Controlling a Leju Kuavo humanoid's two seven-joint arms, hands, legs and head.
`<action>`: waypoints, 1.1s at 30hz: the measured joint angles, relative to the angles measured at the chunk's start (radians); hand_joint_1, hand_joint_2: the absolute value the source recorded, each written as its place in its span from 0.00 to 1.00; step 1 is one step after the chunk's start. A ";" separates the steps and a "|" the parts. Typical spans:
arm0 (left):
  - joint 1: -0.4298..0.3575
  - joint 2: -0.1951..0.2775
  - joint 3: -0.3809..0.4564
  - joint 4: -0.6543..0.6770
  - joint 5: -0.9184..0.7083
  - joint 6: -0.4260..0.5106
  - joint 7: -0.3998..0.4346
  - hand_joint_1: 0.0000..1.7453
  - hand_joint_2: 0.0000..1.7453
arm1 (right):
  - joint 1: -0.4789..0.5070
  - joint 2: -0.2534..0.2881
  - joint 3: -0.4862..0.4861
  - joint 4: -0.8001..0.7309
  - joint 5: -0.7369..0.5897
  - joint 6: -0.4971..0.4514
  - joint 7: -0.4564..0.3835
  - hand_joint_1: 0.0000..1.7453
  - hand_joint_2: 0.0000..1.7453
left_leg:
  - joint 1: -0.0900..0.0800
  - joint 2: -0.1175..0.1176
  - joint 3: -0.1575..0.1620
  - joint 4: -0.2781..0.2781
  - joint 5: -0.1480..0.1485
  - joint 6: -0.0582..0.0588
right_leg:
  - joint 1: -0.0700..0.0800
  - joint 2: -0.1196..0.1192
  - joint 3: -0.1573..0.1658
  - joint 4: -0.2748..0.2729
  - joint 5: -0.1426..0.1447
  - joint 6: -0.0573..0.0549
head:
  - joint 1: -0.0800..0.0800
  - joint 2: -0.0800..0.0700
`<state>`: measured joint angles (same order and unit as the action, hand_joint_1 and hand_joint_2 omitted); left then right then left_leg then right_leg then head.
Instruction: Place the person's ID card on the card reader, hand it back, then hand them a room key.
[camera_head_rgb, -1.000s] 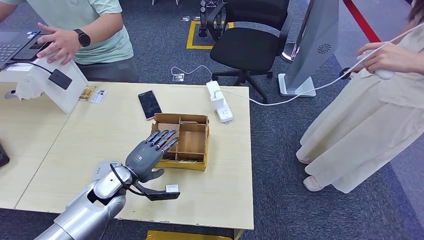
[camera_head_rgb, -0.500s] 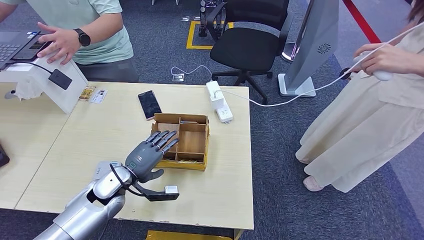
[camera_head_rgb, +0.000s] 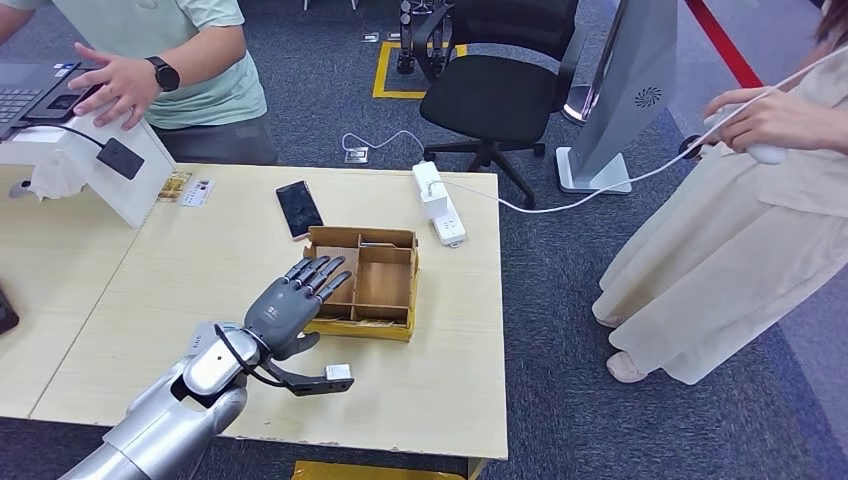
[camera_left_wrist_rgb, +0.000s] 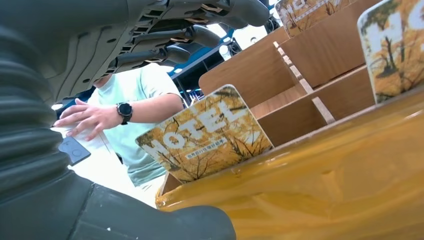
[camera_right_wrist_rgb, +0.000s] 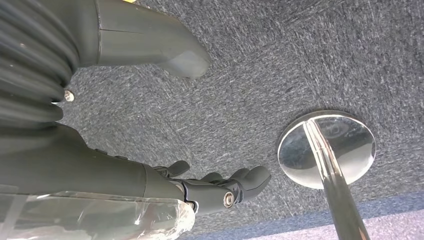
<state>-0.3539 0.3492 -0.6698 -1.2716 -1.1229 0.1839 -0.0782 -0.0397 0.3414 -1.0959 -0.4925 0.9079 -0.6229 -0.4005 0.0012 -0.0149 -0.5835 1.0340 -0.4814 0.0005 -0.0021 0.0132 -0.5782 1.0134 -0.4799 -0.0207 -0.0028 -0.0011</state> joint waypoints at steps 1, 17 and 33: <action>0.000 0.000 0.002 0.001 0.000 0.001 0.000 0.00 1.00 | 0.000 0.000 0.000 0.000 0.000 0.000 0.000 0.00 1.00 | 0.000 0.000 0.000 0.000 0.000 0.000 | 0.000 0.000 0.000 0.000 0.000 0.000 | 0.000 0.000; 0.003 0.000 0.025 0.014 0.028 0.005 -0.026 0.00 1.00 | 0.000 0.000 -0.003 0.000 -0.004 0.000 0.000 0.00 1.00 | 0.000 0.000 0.000 0.000 0.000 0.000 | 0.000 0.000 0.000 0.000 0.000 0.000 | 0.000 0.000; 0.056 0.031 0.056 -0.046 0.092 -0.006 -0.060 0.91 1.00 | 0.000 0.000 -0.011 0.000 -0.018 0.000 -0.011 0.00 1.00 | 0.000 0.000 0.000 0.000 0.000 0.000 | 0.000 0.000 0.000 0.000 0.000 0.000 | 0.000 0.000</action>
<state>-0.2980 0.3799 -0.6135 -1.3171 -1.0309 0.1782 -0.1378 -0.0396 0.3414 -1.1065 -0.4925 0.8900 -0.6226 -0.4116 0.0013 -0.0150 -0.5835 1.0339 -0.4813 0.0005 -0.0020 0.0131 -0.5781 1.0138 -0.4800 -0.0208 -0.0027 -0.0011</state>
